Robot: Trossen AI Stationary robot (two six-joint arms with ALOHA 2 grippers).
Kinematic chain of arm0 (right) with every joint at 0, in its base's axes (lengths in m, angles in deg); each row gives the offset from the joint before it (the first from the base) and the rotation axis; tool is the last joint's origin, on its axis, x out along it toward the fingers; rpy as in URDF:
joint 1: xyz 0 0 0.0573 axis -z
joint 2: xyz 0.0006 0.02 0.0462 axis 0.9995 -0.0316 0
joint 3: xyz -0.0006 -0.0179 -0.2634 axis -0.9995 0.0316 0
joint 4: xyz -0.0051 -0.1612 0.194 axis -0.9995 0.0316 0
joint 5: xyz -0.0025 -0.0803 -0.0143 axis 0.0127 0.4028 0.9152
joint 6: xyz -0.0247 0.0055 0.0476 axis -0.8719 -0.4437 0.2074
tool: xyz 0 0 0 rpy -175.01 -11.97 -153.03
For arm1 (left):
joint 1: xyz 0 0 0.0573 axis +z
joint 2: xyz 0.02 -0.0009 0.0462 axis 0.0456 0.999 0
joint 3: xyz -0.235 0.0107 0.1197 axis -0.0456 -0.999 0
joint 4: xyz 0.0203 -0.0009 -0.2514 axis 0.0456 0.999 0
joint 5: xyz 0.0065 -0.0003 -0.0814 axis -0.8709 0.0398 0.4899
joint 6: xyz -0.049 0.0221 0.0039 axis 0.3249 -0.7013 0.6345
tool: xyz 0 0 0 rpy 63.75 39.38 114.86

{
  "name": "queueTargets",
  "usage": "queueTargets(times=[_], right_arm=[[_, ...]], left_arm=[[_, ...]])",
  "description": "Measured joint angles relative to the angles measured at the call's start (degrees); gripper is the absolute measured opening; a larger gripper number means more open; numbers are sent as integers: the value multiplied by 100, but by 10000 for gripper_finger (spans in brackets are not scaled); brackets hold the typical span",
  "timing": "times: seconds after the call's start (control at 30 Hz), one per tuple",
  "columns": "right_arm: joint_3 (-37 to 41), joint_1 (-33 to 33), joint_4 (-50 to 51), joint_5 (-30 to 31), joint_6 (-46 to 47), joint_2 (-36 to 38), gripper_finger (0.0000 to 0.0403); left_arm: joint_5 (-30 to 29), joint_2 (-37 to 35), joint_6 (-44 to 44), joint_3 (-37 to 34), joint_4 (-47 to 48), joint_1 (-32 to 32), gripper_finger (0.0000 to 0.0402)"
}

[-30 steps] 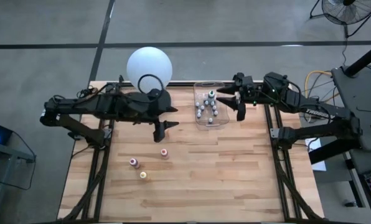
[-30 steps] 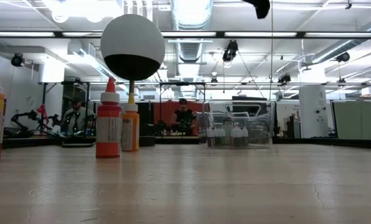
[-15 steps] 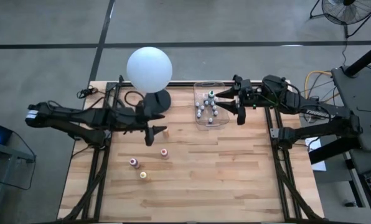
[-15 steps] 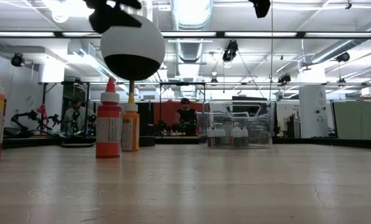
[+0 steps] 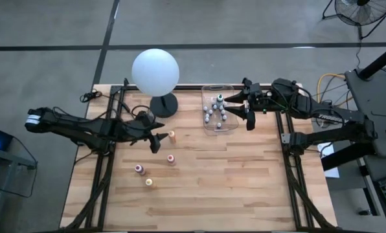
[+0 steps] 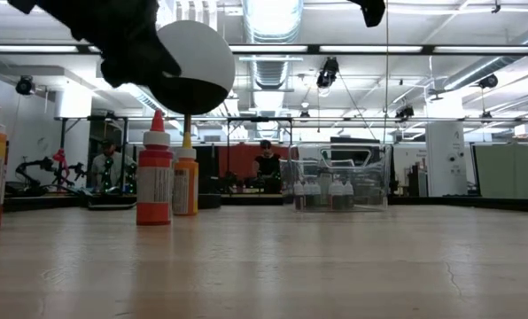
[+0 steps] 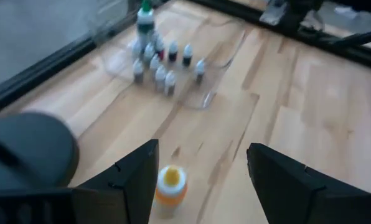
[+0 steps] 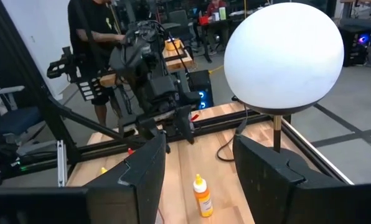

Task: Pick & Place food coloring
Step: Put the large yellow food coloring bottle into the transparent bin

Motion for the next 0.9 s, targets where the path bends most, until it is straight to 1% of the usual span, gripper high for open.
queueTargets(times=[0.13, 0.27, 0.67, 0.9], right_arm=[[0, 0, 0, 8, -24, -1, 178], [0, 0, 0, 7, -44, 0, 178], [0, 0, 0, 6, -46, 1, 178], [2, 0, 0, 2, -130, 0, 178]], left_arm=[[6, -11, 80, -221, 14, 0, 199], [130, -3, 37, -399, 303, 2, 188], [310, 4, 73, -886, 339, 2, 188], [343, 4, 258, -1226, 122, 13, 188]])
